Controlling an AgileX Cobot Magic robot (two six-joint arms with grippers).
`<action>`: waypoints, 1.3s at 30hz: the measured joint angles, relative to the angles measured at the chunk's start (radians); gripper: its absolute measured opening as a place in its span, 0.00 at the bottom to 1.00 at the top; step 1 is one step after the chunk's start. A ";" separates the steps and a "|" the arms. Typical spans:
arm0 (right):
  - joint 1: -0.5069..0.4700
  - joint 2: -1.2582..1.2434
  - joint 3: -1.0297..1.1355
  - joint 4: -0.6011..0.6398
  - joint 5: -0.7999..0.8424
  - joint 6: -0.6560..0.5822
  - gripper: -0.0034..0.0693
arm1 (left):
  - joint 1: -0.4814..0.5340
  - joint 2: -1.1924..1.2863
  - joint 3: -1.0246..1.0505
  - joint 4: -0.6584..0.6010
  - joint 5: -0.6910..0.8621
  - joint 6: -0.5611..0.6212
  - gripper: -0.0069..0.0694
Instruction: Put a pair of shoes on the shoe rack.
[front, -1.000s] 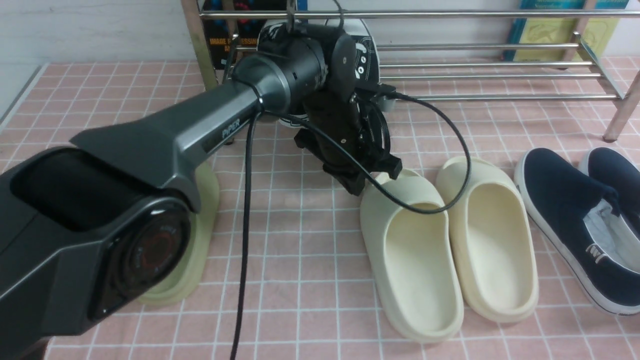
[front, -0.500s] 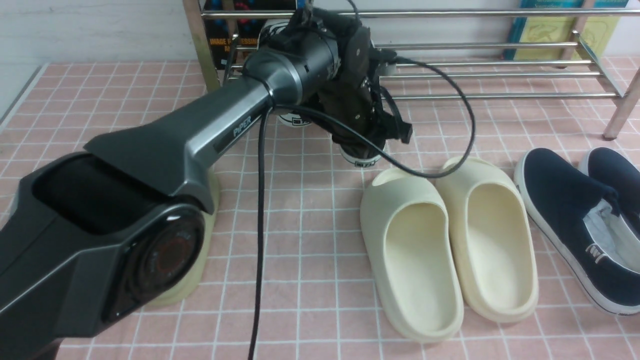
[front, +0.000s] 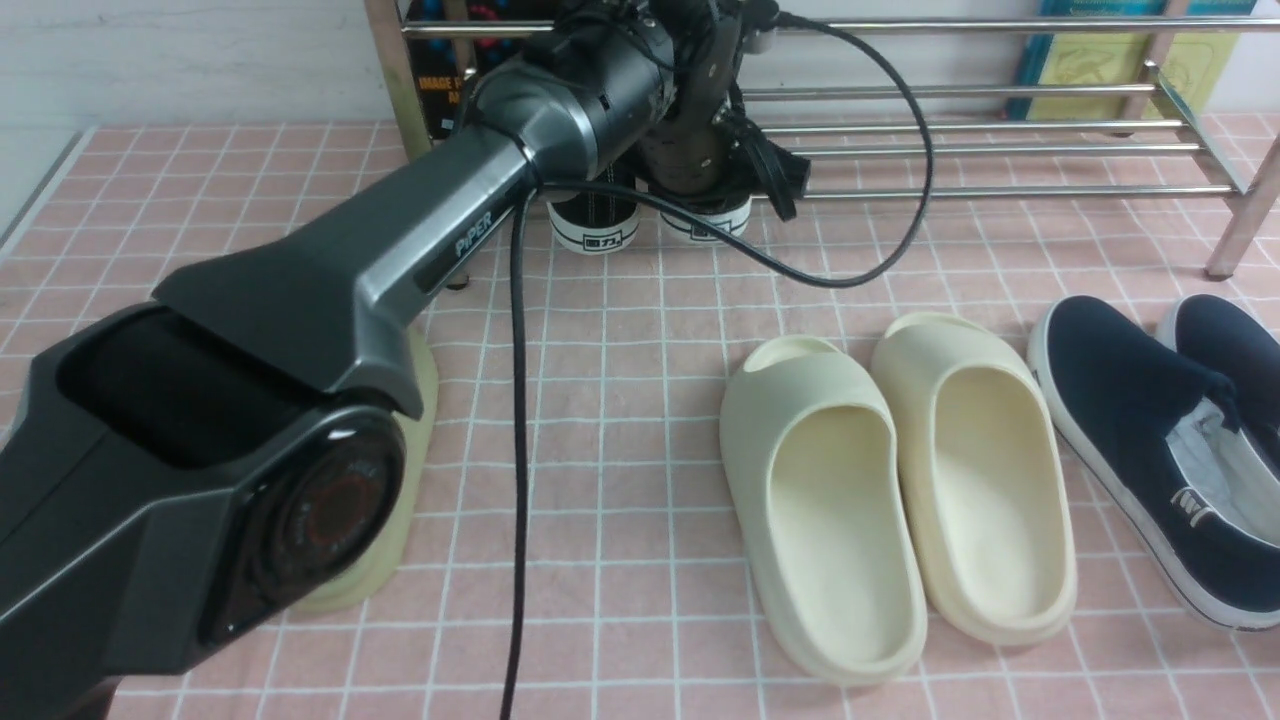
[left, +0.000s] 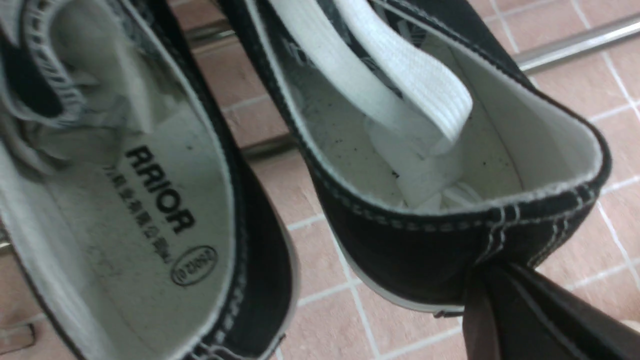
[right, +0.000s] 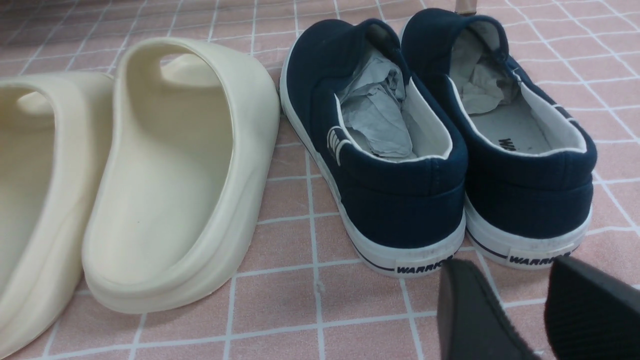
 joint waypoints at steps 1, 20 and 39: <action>0.000 0.000 0.000 0.000 0.000 0.000 0.38 | 0.001 0.000 0.000 0.006 -0.016 -0.004 0.10; 0.000 0.000 0.000 0.000 0.000 0.000 0.38 | 0.043 -0.008 0.000 0.000 0.022 -0.046 0.10; 0.000 0.000 0.000 0.000 0.000 0.000 0.38 | 0.050 -0.417 0.000 -0.018 0.359 0.130 0.12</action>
